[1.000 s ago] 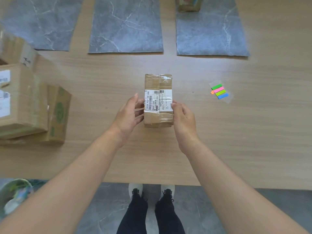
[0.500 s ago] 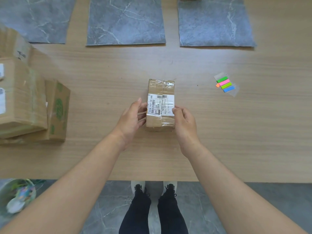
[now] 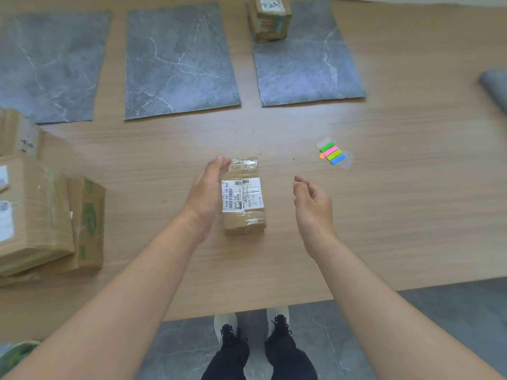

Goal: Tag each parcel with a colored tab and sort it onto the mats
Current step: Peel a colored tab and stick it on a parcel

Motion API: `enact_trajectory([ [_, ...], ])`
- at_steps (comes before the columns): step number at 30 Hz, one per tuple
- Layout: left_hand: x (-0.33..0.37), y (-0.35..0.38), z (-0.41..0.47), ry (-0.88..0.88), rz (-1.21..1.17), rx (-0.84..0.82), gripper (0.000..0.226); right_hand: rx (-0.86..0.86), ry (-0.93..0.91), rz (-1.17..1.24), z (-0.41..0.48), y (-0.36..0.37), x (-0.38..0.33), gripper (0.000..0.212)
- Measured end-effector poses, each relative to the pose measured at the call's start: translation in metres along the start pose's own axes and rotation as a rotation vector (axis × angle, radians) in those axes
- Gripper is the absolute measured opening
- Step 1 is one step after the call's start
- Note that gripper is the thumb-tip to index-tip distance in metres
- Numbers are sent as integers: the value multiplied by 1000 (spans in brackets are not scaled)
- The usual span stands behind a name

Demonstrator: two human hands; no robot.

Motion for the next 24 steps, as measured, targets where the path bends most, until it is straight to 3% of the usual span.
enact_trajectory([
  [7,29,75,14,64,109,-123,44,82,-62,23,30,-57,-24,23],
  [14,11,165,58,87,221,-148,46,77,-180,-201,105,-100,-13,16],
  [17,-5,193,80,255,565,-155,38,43,-287,-427,140,-110,-1,15],
  [19,-17,211,92,382,811,-190,45,28,-335,-533,162,-115,4,15],
  [24,-38,237,119,528,1069,-209,66,-1,-444,-623,203,-115,3,14],
])
Point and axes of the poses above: each hand's wrist, its own z-axis towards the middle knuckle, its own y-axis out of the palm, x = y × z, the point moved 4 cm from there along z, towards the middle knuckle, and after that the axes turned 3 degrees about z, right-handed, at the moved point
